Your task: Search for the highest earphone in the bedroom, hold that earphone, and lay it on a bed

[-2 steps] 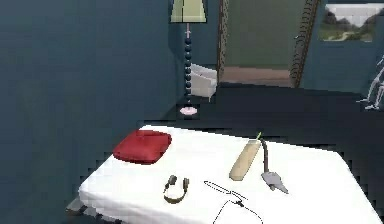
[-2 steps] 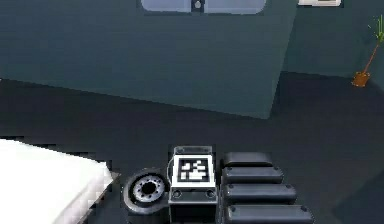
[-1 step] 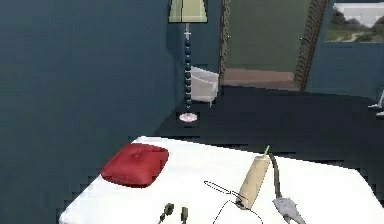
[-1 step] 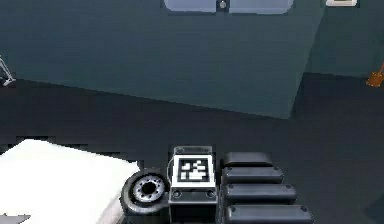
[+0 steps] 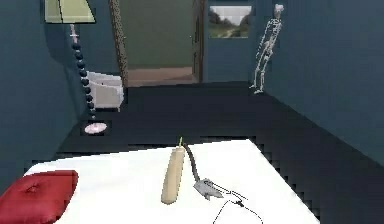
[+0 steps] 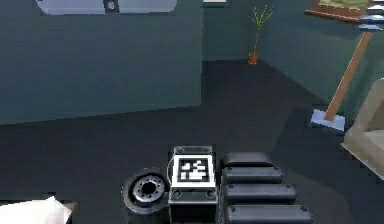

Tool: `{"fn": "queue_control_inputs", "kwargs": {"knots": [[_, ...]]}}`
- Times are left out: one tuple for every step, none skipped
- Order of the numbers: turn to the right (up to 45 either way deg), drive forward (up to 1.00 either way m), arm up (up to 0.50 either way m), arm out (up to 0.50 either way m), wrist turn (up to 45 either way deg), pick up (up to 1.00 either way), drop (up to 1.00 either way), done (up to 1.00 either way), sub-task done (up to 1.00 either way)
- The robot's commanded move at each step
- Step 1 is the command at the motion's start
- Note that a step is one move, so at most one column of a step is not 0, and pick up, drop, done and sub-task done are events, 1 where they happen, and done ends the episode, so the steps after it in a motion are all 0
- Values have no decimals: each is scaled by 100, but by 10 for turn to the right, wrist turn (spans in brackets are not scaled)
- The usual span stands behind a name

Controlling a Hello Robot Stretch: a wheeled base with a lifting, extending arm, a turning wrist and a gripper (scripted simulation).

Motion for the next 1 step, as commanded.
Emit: {"fn": "queue_control_inputs", "kwargs": {"knots": [[-120,0,0,0,0,0,0,0,0]]}}
